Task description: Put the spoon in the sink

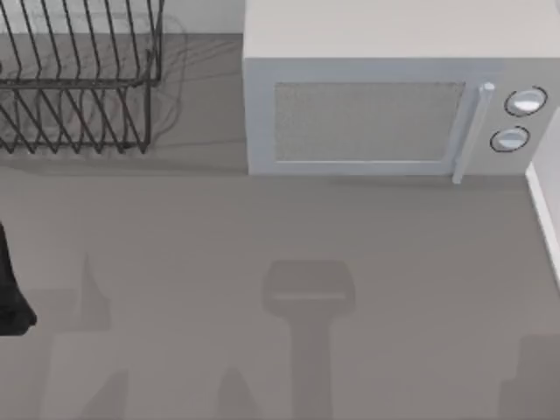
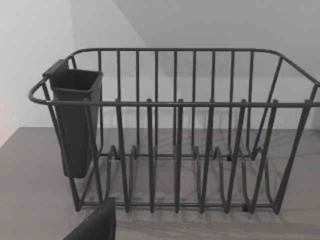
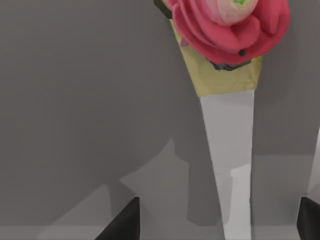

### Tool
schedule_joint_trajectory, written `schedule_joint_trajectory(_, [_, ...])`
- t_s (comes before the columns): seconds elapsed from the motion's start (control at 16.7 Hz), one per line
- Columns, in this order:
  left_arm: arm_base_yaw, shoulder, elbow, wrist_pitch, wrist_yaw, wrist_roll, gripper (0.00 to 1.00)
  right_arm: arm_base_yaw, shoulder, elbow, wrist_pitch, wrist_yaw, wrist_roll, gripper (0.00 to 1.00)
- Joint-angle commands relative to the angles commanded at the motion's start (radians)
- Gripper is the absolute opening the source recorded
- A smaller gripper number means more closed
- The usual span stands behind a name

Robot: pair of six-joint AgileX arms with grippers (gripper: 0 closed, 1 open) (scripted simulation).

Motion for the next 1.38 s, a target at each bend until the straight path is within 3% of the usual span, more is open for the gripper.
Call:
schedule_joint_trajectory(0.06, [0.000, 0.000, 0.000, 0.000, 0.000, 0.000, 1.00, 0.004, -0.069, 0.046, -0.116, 0.004, 0.044, 0.00])
schedule_joint_trajectory(0.3, [0.000, 0.000, 0.000, 0.000, 0.000, 0.000, 1.00, 0.002, -0.093, 0.103, -0.190, 0.004, 0.036, 0.00])
schedule_joint_trajectory(0.72, [0.000, 0.000, 0.000, 0.000, 0.000, 0.000, 1.00, -0.001, -0.219, 0.308, -0.546, 0.004, 0.032, 0.00])
schedule_joint_trajectory(1.38, [0.000, 0.000, 0.000, 0.000, 0.000, 0.000, 1.00, 0.009, -0.147, 0.439, -0.622, 0.006, 0.040, 0.00])
